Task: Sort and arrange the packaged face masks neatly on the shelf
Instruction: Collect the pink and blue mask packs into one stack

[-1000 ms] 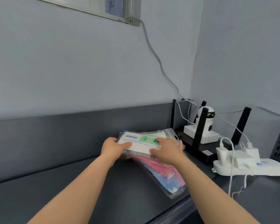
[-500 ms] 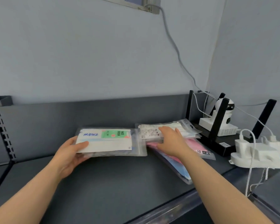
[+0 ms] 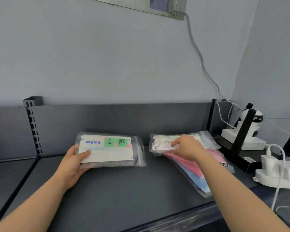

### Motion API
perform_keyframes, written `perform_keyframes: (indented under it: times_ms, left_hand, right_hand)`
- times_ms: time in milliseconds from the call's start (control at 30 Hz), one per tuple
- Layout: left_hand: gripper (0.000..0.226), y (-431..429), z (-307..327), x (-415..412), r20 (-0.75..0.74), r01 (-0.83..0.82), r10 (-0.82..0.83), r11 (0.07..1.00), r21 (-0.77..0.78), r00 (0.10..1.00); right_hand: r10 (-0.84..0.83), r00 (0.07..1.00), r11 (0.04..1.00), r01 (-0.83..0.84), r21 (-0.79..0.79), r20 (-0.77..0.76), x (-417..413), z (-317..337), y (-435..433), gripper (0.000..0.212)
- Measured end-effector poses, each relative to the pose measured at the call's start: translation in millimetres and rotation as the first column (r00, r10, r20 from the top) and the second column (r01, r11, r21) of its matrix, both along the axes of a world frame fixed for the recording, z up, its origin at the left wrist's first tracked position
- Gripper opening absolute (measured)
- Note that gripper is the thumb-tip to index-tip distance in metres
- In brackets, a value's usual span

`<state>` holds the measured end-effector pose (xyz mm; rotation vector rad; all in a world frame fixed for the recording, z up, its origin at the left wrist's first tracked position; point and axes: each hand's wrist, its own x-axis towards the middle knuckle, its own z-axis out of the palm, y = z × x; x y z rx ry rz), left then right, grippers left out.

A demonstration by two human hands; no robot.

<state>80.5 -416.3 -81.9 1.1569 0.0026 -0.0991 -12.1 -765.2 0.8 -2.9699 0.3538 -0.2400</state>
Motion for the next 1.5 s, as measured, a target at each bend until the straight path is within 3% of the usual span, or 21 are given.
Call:
perform_keyframes:
  times_ms: [100,200,267,400,600,700,833,1000,1200,1500]
  left_hand:
    - [0.023,2,0,-2,0.029,-0.011,0.012,0.999,-0.044,1.000]
    - [0.025,2,-1,-4,0.058,0.001,0.002,0.999,-0.051,0.998]
    - [0.025,3,-2,-6,0.072,0.011,-0.006,0.997,-0.070,0.997]
    - [0.025,4,-2,-9,0.091,0.044,-0.034,0.994,-0.102,0.995]
    - [0.027,5,-1,-9,0.055,0.019,-0.011,0.990,-0.139,0.998]
    - [0.034,5,0,-9,0.037,0.028,-0.022,0.985,-0.169,0.999]
    - [0.033,6,2,-11,0.016,0.030,-0.027,0.975,-0.222,1.000]
    - [0.040,6,4,-11,0.008,0.074,-0.074,0.974,-0.216,0.997]
    - [0.048,6,4,-13,0.080,0.165,-0.153,0.972,-0.167,0.985]
    - [0.025,8,2,-9,0.085,0.052,-0.036,0.981,-0.189,0.996]
  right_hand:
    - [0.018,0.967,0.992,-0.050,0.118,0.256,-3,14,1,0.025]
    - [0.049,0.821,0.960,-0.196,0.200,0.569,-3,34,19,0.027]
    - [0.110,0.772,0.931,-0.301,0.208,0.626,2,47,35,0.025]
    - [0.208,0.818,0.883,-0.393,0.256,0.536,15,59,62,0.024]
    - [0.350,0.794,0.826,-0.512,0.236,0.498,33,84,90,0.024]
    - [0.388,0.846,0.860,-0.475,0.187,0.366,42,84,101,0.026]
    - [0.328,0.860,0.868,-0.437,0.236,0.391,57,77,105,0.027]
    - [0.377,0.913,0.880,-0.405,0.249,0.154,72,54,104,0.026]
    - [0.375,0.919,0.843,-0.394,0.367,0.123,76,31,106,0.021]
    - [0.458,0.889,0.832,-0.421,0.363,-0.019,69,19,117,0.019]
